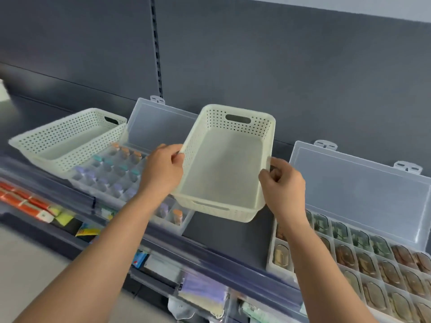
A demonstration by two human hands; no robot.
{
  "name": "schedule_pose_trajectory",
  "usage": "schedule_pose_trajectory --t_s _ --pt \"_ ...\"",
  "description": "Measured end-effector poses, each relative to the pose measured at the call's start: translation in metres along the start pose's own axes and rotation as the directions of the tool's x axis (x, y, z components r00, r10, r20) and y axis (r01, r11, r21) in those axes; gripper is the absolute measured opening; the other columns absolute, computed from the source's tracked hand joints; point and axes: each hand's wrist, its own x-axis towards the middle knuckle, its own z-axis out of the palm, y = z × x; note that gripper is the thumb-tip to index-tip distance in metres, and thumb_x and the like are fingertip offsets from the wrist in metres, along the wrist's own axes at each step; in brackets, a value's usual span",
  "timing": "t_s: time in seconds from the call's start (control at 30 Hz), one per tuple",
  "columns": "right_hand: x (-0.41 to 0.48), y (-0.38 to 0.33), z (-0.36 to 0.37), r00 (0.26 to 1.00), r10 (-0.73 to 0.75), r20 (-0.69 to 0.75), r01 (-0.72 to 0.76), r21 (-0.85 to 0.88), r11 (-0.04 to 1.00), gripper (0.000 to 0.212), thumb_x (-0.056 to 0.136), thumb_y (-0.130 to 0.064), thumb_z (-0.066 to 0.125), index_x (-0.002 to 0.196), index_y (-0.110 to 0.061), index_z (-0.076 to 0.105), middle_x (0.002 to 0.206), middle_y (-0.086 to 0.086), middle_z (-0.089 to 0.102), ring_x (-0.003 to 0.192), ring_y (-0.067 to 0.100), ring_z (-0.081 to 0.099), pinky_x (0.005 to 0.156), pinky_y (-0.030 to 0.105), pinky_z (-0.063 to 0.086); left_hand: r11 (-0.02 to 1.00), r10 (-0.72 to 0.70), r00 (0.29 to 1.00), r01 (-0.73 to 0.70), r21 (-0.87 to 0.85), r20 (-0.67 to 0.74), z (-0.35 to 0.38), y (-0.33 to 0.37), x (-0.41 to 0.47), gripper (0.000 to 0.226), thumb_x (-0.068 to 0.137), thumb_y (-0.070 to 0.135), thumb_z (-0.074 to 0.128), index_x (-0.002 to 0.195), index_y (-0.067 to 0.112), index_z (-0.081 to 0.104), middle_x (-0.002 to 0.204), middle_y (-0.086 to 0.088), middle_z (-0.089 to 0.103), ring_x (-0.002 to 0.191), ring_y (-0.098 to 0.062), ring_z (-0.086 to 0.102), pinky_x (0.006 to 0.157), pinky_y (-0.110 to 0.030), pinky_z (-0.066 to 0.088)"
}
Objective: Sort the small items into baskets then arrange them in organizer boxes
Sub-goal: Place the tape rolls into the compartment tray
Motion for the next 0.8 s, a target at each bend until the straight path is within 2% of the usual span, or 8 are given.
schedule_pose_trajectory --t_s 0.07,0.17,0.3,0.4,0.5,0.6,0.73,0.8 --pt "0.004 -0.013 0.015 0.999 -0.033 0.041 0.031 0.051 0.998 0.032 0.08 -0.004 0.05 0.104 -0.017 0.068 0.04 -0.009 0.035 0.044 0.011 0.031 0.049 0.021 0.035 0.999 -0.03 0.998 0.029 -0.021 -0.05 -0.02 -0.008 0.002 0.026 0.097 0.013 0.048 0.118 0.014 0.065 0.102 -0.005 0.06 0.09 -0.024 0.057 0.08 -0.036 0.047" --pt "0.004 -0.034 0.042 0.992 -0.073 0.101 0.062 0.105 0.993 0.029 0.079 -0.004 0.05 0.099 -0.016 0.069 0.042 -0.008 0.033 0.043 0.01 0.029 0.049 0.022 0.033 0.998 -0.06 0.993 0.06 -0.007 -0.098 -0.049 -0.028 0.004 0.024 0.097 0.013 0.046 0.107 0.011 0.068 0.096 -0.009 0.064 0.087 -0.027 0.058 0.076 -0.04 0.047" --pt "-0.001 -0.061 0.085 0.978 -0.102 0.184 0.074 0.151 0.986 0.03 0.082 -0.007 0.052 0.107 -0.015 0.065 0.042 -0.009 0.035 0.043 0.009 0.031 0.051 0.024 0.035 0.993 -0.119 0.977 0.116 -0.027 -0.177 -0.085 -0.063 0.004 0.023 0.097 0.013 0.048 0.105 0.013 0.07 0.088 -0.005 0.066 0.081 -0.024 0.059 0.071 -0.035 0.046" --pt "-0.006 -0.084 0.122 0.965 -0.115 0.237 0.076 0.167 0.983 0.032 0.083 -0.008 0.053 0.113 -0.014 0.063 0.043 -0.009 0.038 0.043 0.009 0.035 0.053 0.025 0.039 0.986 -0.165 0.96 0.157 -0.053 -0.226 -0.113 -0.093 0.009 0.027 0.097 0.013 0.049 0.112 0.018 0.07 0.089 0.001 0.067 0.079 -0.017 0.058 0.068 -0.03 0.045" --pt "-0.011 -0.109 0.163 0.957 -0.119 0.266 0.069 0.188 0.98 0.034 0.083 -0.008 0.053 0.115 -0.012 0.062 0.039 -0.011 0.037 0.04 0.007 0.036 0.051 0.024 0.039 0.979 -0.2 0.953 0.186 -0.081 -0.228 -0.143 -0.129 0.023 0.027 0.097 0.014 0.049 0.112 0.02 0.069 0.095 0.001 0.068 0.084 -0.02 0.061 0.073 -0.035 0.049" --pt "-0.015 -0.135 0.21 0.96 -0.105 0.26 0.054 0.196 0.979 0.033 0.083 -0.007 0.054 0.113 -0.012 0.063 0.038 -0.011 0.038 0.04 0.007 0.034 0.049 0.028 0.041 0.977 -0.207 0.953 0.191 -0.093 -0.22 -0.176 -0.165 0.045 0.026 0.097 0.015 0.047 0.1 0.026 0.07 0.091 -0.004 0.064 0.08 -0.022 0.058 0.073 -0.037 0.047" --pt "-0.02 -0.176 0.272 0.967 -0.07 0.245 0.021 0.195 0.981 0.033 0.083 -0.007 0.053 0.114 -0.011 0.063 0.036 -0.011 0.038 0.039 0.007 0.033 0.049 0.025 0.038 0.977 -0.21 0.957 0.198 -0.079 -0.201 -0.224 -0.208 0.081 0.029 0.098 0.014 0.044 0.111 0.021 0.069 0.103 0.0 0.057 0.091 -0.018 0.054 0.082 -0.037 0.046" --pt "-0.022 -0.194 0.299 0.971 -0.033 0.237 -0.013 0.193 0.981 0.033 0.083 -0.007 0.053 0.114 -0.011 0.063 0.039 -0.011 0.039 0.041 0.01 0.036 0.051 0.026 0.039 0.978 -0.206 0.966 0.195 -0.08 -0.159 -0.245 -0.229 0.098 0.03 0.098 0.012 0.043 0.109 0.019 0.07 0.101 0.001 0.057 0.092 -0.023 0.057 0.083 -0.041 0.048"
